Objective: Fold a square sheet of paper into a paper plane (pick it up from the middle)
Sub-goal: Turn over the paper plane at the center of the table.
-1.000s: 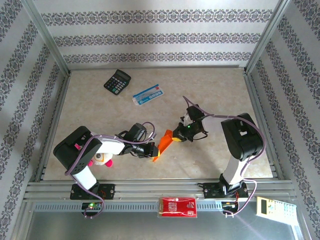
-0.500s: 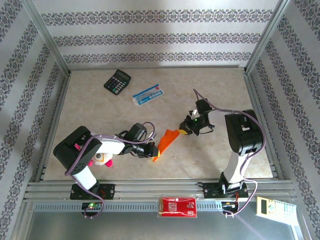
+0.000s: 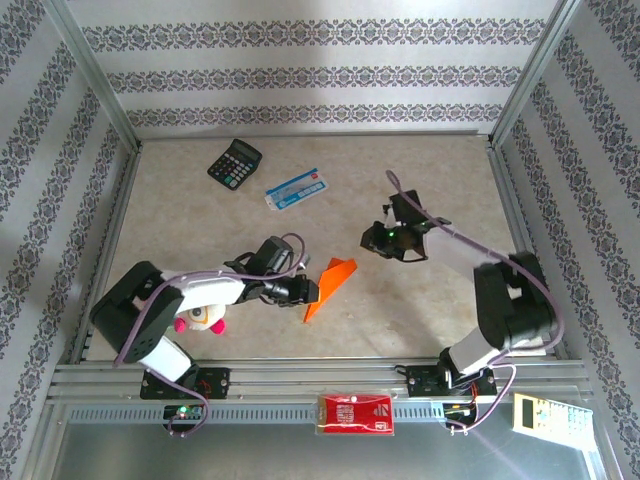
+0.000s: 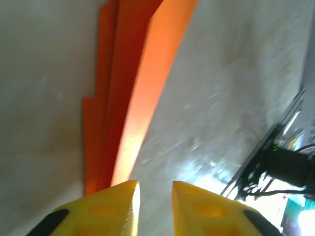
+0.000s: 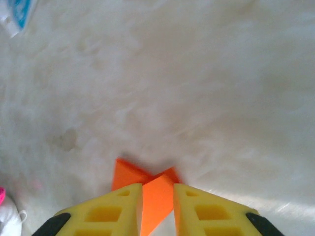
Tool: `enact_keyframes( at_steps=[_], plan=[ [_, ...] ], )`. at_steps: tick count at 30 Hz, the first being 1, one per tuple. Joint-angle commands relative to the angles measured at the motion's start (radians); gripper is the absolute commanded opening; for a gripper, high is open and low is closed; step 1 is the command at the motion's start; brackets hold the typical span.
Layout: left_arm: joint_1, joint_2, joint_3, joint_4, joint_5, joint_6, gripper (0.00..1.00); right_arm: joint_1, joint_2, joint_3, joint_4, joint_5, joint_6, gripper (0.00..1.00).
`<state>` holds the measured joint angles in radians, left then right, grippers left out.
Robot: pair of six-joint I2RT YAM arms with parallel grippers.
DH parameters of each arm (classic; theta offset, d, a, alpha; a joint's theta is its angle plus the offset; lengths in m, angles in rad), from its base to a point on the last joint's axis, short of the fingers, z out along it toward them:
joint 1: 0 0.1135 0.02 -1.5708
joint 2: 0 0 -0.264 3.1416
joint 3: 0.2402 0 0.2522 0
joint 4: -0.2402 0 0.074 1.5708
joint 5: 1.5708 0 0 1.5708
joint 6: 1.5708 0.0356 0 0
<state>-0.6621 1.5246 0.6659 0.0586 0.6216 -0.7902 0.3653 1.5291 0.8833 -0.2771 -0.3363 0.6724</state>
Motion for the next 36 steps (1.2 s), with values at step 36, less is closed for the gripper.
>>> enact_keyframes(
  at_steps=[36],
  plan=[
    [0.332, -0.181, -0.1, -0.087, -0.085, 0.013, 0.38, 0.514, 0.084, 0.053, -0.193, 0.587, 0.265, 0.37]
  ],
)
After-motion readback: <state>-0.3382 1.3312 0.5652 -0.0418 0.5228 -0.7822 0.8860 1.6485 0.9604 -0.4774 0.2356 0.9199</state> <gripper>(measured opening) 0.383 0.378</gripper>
